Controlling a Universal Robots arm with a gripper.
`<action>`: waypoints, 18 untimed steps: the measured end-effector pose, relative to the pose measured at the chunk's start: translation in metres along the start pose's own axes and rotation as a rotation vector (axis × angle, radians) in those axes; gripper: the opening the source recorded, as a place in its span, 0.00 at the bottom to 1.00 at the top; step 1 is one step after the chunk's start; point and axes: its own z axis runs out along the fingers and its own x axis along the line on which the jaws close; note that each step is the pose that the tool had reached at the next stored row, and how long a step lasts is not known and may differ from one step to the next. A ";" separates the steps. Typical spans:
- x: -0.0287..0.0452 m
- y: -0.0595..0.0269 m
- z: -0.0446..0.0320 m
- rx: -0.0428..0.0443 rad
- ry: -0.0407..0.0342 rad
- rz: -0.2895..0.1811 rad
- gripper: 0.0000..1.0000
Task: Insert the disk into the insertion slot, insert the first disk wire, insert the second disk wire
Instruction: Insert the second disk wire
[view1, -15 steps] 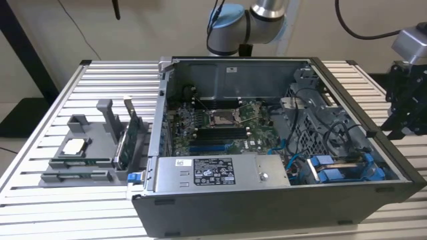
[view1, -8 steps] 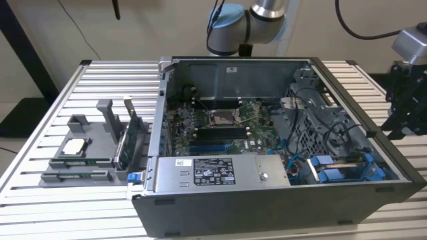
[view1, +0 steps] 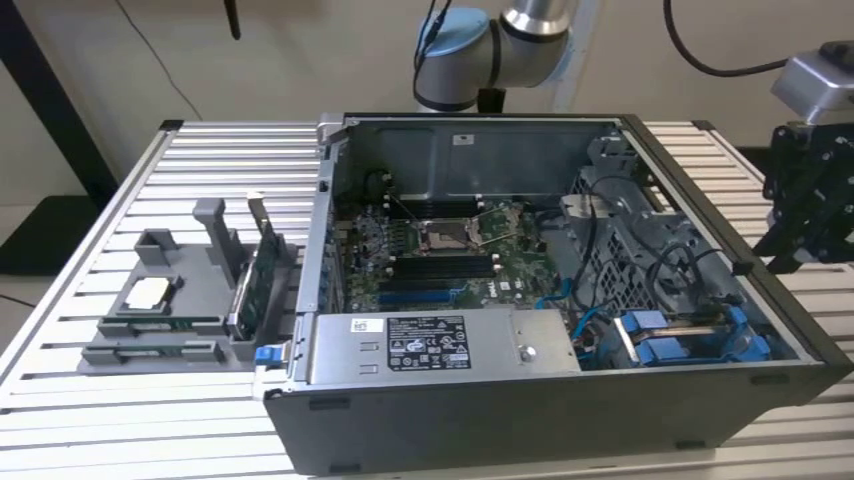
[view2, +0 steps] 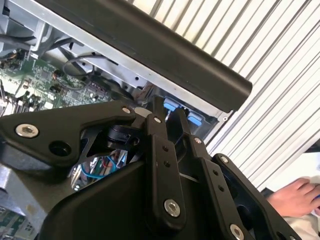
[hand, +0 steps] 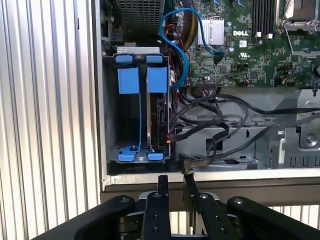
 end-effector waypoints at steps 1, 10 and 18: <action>-0.0009 0.0015 0.0007 -0.0015 0.0004 0.000 0.27; -0.0061 0.0094 0.0072 -0.0256 0.0041 0.002 0.27; -0.0071 0.0098 0.0110 -0.0297 0.0045 0.003 0.27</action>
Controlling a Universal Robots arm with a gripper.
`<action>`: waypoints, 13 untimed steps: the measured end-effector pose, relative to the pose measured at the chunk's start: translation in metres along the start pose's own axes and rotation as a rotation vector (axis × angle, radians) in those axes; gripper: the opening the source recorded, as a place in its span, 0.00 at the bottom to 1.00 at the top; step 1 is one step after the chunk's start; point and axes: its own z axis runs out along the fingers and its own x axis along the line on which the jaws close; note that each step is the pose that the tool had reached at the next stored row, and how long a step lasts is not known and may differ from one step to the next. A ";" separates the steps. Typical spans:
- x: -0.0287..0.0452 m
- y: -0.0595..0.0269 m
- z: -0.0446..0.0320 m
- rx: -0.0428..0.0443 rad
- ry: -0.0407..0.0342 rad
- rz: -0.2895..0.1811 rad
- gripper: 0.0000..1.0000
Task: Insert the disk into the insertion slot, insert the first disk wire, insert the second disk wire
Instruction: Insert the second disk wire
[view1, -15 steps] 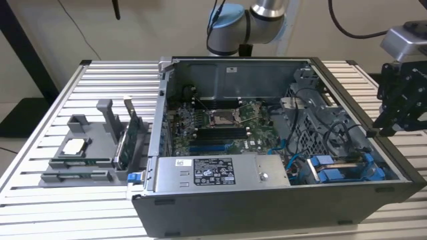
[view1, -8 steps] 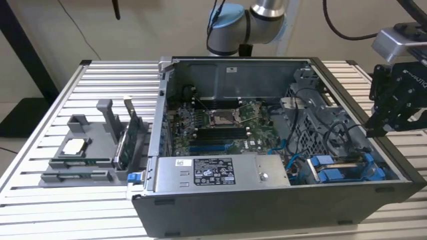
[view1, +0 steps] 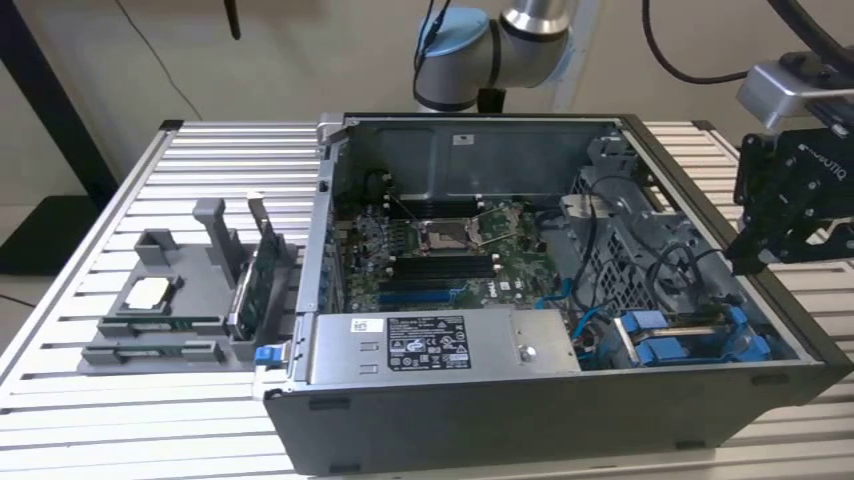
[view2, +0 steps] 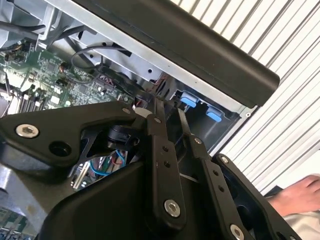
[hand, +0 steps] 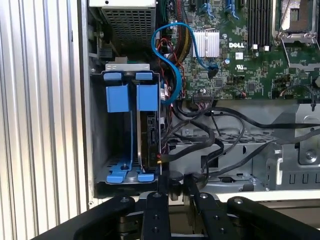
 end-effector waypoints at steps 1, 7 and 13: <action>0.0000 0.0000 0.0000 0.0000 0.0000 0.000 0.25; 0.0000 0.0000 0.0001 0.0000 -0.0001 0.001 0.18; 0.0000 0.0000 0.0001 0.0001 -0.0001 0.001 0.16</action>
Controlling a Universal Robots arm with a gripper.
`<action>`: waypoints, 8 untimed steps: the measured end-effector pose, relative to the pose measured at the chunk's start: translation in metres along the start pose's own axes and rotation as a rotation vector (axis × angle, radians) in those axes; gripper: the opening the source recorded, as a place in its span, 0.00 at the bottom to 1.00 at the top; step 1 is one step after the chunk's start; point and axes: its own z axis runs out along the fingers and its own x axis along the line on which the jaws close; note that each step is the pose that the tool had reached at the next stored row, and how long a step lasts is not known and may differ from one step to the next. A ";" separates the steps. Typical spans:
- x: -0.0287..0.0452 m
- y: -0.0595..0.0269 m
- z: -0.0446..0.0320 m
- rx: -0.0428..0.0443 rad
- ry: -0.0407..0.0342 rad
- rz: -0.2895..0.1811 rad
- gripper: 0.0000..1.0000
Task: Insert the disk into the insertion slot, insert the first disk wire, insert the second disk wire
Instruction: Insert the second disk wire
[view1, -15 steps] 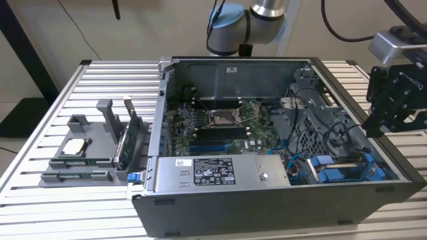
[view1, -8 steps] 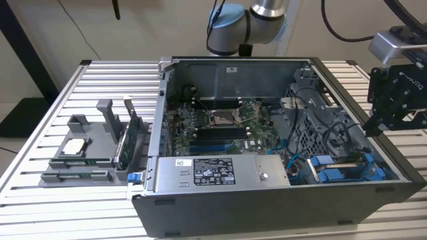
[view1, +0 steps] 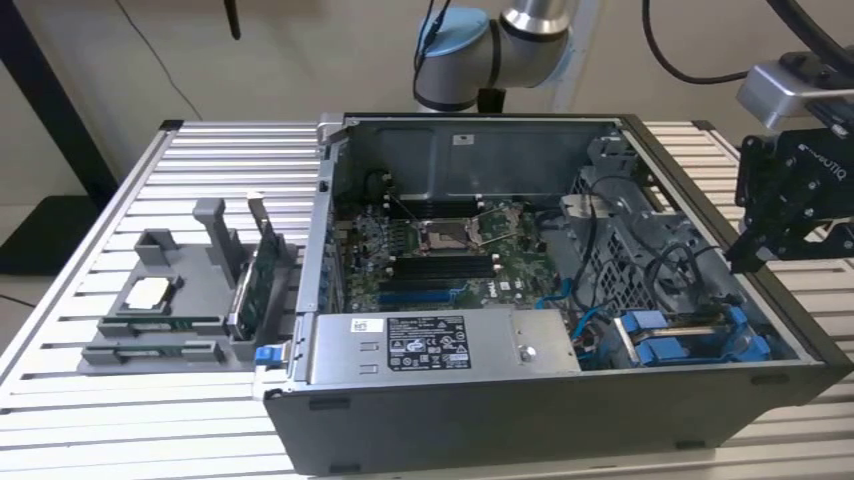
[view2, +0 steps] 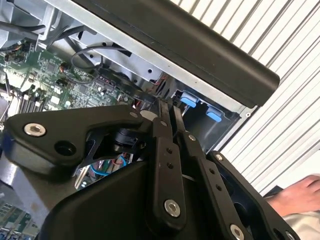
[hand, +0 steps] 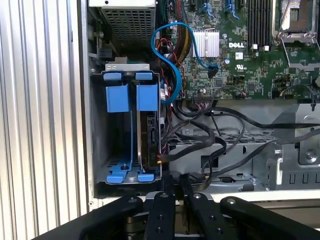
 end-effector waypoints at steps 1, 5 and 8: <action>0.0000 0.0000 0.0000 0.0000 0.0000 0.000 0.16; 0.0000 0.0000 -0.0002 0.0000 -0.0002 0.000 0.16; 0.0000 0.0004 -0.0009 0.0000 0.0000 0.000 0.16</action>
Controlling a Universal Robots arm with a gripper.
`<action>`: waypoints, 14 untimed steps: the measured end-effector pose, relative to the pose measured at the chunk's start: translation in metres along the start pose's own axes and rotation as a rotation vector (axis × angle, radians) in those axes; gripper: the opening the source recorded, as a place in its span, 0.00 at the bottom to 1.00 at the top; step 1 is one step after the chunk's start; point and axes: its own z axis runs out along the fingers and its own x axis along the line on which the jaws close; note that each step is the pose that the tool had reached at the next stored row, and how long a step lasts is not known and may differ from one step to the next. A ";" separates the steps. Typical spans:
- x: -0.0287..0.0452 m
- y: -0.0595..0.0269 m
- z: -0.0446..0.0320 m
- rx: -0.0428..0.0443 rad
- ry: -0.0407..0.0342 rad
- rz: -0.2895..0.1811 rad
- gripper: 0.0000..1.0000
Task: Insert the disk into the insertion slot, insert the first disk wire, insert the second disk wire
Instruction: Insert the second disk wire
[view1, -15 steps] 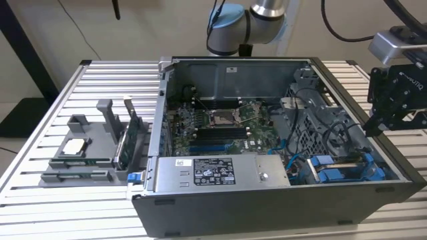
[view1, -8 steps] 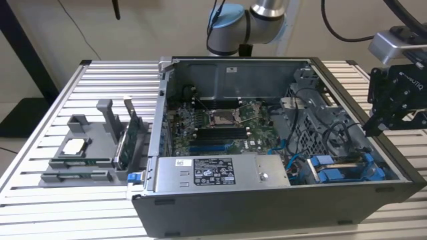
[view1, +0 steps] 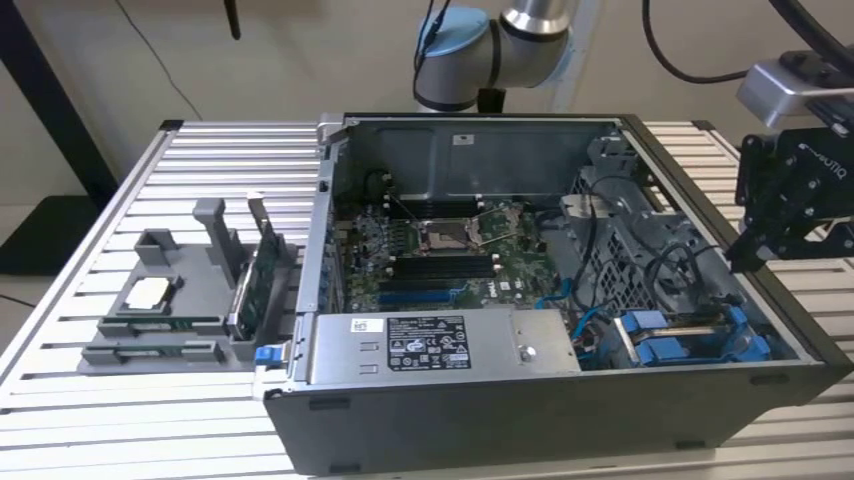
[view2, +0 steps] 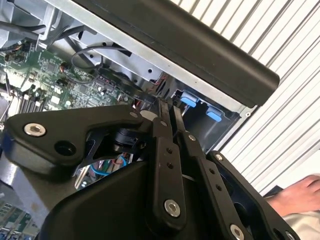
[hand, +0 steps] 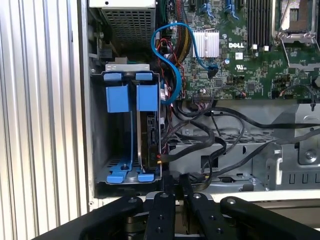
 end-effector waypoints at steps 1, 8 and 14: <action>0.0000 0.0002 -0.0003 0.0000 -0.0001 0.000 0.16; -0.0001 0.0045 -0.0038 0.0000 0.0001 0.000 0.16; 0.0000 0.0128 -0.0077 0.0000 0.0000 0.000 0.16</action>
